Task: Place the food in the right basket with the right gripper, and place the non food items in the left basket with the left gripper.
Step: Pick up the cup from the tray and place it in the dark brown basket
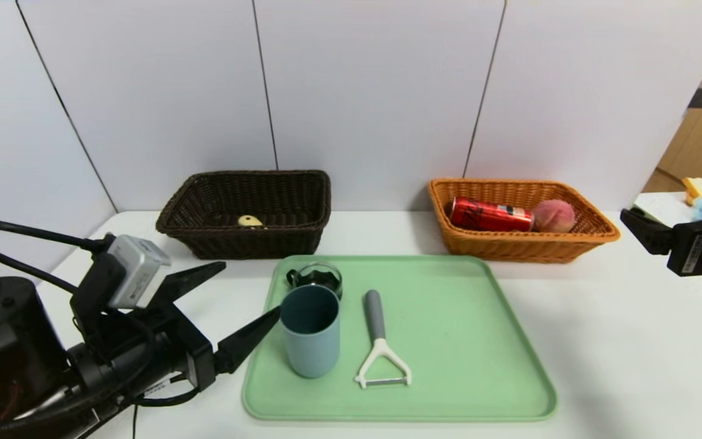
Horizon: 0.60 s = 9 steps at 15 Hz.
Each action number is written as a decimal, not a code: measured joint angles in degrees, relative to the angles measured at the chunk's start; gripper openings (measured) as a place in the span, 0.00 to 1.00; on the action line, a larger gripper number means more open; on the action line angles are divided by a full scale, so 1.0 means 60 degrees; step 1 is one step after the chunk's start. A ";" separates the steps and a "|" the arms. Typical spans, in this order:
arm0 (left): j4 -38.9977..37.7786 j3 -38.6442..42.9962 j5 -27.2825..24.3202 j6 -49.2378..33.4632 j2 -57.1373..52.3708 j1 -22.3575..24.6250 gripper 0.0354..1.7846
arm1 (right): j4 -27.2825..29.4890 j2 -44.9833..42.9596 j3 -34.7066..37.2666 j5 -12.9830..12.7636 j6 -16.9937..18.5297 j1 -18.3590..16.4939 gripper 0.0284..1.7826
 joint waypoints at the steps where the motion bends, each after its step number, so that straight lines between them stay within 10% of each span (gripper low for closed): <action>1: -0.0575 0.0236 -0.0004 0.0073 0.0289 -0.0102 0.94 | 0.0004 -0.0024 0.0112 -0.0004 0.0004 -0.0008 0.95; 9: -0.3015 0.1132 0.0004 0.0065 0.2438 -0.0634 0.94 | 0.0012 -0.0043 0.0339 0.0098 0.0004 -0.0008 0.95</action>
